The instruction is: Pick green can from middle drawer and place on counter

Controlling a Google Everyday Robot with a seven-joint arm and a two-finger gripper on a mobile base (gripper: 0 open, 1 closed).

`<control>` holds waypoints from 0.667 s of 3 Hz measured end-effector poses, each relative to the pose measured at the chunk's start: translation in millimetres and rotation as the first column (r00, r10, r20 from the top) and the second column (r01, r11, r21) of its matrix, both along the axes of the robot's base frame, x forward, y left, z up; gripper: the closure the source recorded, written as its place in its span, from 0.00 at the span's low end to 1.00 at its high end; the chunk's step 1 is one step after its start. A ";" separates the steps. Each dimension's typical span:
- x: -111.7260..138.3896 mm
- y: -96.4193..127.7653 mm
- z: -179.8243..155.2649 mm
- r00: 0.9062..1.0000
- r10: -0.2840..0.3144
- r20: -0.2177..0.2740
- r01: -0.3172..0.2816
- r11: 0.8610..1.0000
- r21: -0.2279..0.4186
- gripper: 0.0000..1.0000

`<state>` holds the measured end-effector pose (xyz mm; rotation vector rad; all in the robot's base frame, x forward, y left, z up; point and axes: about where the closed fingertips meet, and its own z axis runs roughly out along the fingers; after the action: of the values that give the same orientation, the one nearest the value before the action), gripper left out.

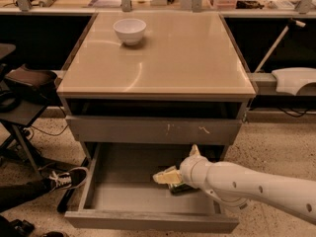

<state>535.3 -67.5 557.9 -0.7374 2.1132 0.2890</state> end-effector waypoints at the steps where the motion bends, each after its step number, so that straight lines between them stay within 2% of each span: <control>1: -1.8 10.0 -0.6 1.000 0.018 -0.005 -0.018 1.000 -0.006 0.00; 2: 11.8 15.5 -33.2 0.996 -0.007 -0.085 0.009 1.000 0.016 0.00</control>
Offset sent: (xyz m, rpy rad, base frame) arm 0.0326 0.0182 -0.0921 0.0310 0.2207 -0.0463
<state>547.1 -52.0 524.7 -0.7179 2.1909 0.3387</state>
